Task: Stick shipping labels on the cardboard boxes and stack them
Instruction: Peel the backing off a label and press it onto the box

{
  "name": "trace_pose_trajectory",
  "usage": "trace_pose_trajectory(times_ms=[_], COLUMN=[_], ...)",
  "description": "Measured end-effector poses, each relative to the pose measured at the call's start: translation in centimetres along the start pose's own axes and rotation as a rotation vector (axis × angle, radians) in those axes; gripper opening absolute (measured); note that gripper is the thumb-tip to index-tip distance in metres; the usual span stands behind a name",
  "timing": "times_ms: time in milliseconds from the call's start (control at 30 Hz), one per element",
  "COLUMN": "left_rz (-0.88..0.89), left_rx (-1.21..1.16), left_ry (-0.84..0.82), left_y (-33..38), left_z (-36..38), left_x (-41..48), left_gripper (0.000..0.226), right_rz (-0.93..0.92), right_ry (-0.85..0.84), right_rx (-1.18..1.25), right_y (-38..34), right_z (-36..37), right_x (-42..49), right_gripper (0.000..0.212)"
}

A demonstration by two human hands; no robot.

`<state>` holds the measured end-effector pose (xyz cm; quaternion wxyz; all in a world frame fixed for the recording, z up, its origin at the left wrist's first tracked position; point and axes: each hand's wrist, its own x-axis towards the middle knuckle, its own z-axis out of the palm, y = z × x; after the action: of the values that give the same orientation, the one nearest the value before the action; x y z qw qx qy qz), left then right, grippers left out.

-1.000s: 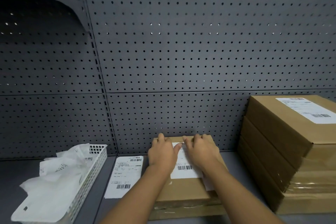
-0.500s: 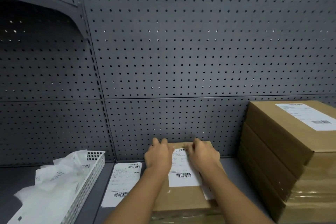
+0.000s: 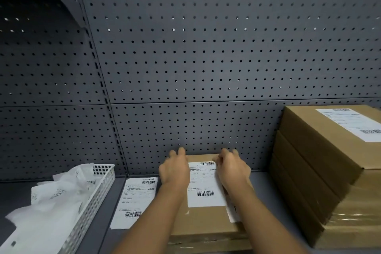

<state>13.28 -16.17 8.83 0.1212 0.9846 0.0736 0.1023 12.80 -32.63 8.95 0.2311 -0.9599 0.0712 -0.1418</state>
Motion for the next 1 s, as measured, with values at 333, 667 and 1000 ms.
trace_pose_trajectory(times_ms=[333, 667, 1000], left_rz=[0.002, 0.095, 0.274], left_rx=[0.047, -0.068, -0.111], left_ry=[-0.089, -0.206, -0.059], left_y=[1.0, -1.2, -1.3], left_z=[-0.7, -0.2, -0.9], left_x=[-0.6, -3.0, -5.2], left_gripper=[0.040, 0.077, 0.044], right_rz=[-0.031, -0.181, -0.318], right_ry=[-0.061, -0.197, -0.065], right_rx=[-0.098, -0.008, 0.195], right_y=[-1.0, 1.2, 2.1], right_z=[-0.1, -0.3, -1.1], right_x=[-0.3, -3.1, -3.9], right_gripper=[0.022, 0.059, 0.033])
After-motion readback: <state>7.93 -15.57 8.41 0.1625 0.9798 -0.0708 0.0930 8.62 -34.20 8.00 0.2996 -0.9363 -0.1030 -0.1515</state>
